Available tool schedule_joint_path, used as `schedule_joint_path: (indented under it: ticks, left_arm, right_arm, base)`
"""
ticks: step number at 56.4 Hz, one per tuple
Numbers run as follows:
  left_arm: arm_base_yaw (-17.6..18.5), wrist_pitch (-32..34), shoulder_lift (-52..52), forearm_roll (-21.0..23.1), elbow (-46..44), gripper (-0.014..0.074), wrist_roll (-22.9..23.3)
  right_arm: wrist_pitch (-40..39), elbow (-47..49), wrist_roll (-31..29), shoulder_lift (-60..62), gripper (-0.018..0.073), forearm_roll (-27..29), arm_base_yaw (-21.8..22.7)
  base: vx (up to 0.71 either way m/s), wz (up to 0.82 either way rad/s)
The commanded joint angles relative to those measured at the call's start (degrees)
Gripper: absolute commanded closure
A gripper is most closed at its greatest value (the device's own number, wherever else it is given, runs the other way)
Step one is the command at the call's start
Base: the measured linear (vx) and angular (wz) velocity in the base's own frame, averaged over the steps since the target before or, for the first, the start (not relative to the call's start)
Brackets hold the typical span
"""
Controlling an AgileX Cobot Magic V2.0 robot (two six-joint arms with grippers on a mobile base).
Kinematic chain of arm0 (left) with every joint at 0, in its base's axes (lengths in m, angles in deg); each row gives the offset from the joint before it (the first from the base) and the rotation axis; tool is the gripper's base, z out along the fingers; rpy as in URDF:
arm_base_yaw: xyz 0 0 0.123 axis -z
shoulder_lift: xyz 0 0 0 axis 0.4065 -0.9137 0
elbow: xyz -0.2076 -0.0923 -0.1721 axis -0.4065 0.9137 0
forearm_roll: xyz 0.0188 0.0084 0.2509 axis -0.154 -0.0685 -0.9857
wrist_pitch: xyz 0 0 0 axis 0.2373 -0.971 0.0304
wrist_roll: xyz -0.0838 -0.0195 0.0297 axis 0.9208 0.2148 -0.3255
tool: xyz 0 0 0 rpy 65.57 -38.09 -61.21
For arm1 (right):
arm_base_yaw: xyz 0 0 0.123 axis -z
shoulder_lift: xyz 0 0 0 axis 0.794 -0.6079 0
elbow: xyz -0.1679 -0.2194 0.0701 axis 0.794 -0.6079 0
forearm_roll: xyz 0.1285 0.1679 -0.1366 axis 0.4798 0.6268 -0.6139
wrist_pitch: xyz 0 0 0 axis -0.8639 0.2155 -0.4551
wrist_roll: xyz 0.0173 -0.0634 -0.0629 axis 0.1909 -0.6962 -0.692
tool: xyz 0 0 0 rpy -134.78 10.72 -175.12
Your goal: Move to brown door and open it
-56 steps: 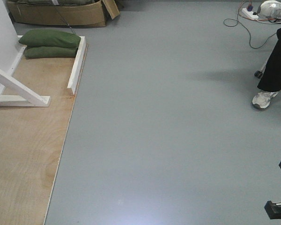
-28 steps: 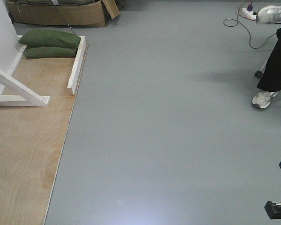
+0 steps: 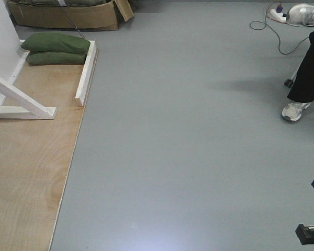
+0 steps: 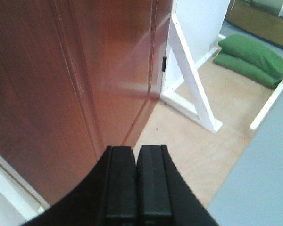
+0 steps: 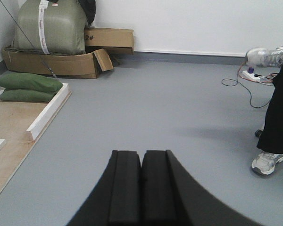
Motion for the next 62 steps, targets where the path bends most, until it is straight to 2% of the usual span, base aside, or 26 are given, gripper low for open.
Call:
schedule_joint_path:
  ticks: [1, 5, 9, 14, 19, 26, 32, 39, 44, 49, 54, 62]
  left_arm:
    - [-1.8, 9.3, 1.5, 0.2, -4.4, 0.06, 0.6]
    - [-4.3, 12.8, 1.0, 2.0, -6.7, 0.06, 1.1]
    - [-7.6, 18.0, -0.2, 6.8, -10.5, 0.06, 6.0]
    - [-10.5, 21.7, -1.4, 10.7, -13.8, 0.06, 12.2]
    - [-13.7, 23.4, -2.8, 11.2, -16.2, 0.06, 15.5]
    - [-18.0, 27.8, -5.2, 11.2, -17.3, 0.06, 15.6]
    - [-22.6, 35.6, -7.6, 12.6, -17.3, 0.06, 15.6]
    - [-26.4, 44.7, -10.0, 19.8, -17.3, 0.06, 15.6]
    - [-28.1, 48.5, -12.4, 27.5, -18.7, 0.06, 15.6]
    - [-29.5, 49.6, -15.2, 35.1, -22.0, 0.06, 15.6]
    - [-30.8, 49.0, -18.7, 40.3, -27.1, 0.06, 15.4]
    - [-31.5, 44.7, -23.7, 40.7, -34.6, 0.06, 15.4]
  right_arm:
    - [-4.7, -0.2, -0.3, 0.8, 0.0559, -0.4, -0.1]
    - [-4.7, -0.2, -0.3, 0.8, 0.0559, -0.4, -0.1]
    - [-4.7, -0.2, -0.3, 0.8, 0.0559, -0.4, -0.1]
    - [-4.7, -0.2, -0.3, 0.8, 0.0559, -0.4, -0.1]
    - [-4.7, -0.2, -0.3, 0.8, 0.0559, -0.4, -0.1]
    - [-4.7, -0.2, -0.3, 0.8, 0.0559, -0.4, -0.1]
    - [-4.7, -0.2, -0.3, 0.8, 0.0559, -0.4, -0.1]
    - [-4.7, -0.2, -0.3, 0.8, 0.0559, -0.4, -0.1]
    - [-4.7, -0.2, -0.3, 0.8, 0.0559, -0.4, -0.1]
    - [-4.7, -0.2, -0.3, 0.8, 0.0559, -0.4, -0.1]
    - [-4.7, -0.2, -0.3, 0.8, 0.0559, -0.4, -0.1]
    - [-4.7, -0.2, -0.3, 0.8, 0.0559, -0.4, -0.1]
  base:
    - [0.0, 0.0]
    - [0.0, 0.0]
    - [0.0, 0.0]
    - [0.0, 0.0]
    - [0.0, 0.0]
    - [0.0, 0.0]
    - [0.0, 0.0]
    - [0.0, 0.0]
    - [0.0, 0.0]
    - [0.0, 0.0]
    - [0.0, 0.0]
    - [0.0, 0.0]
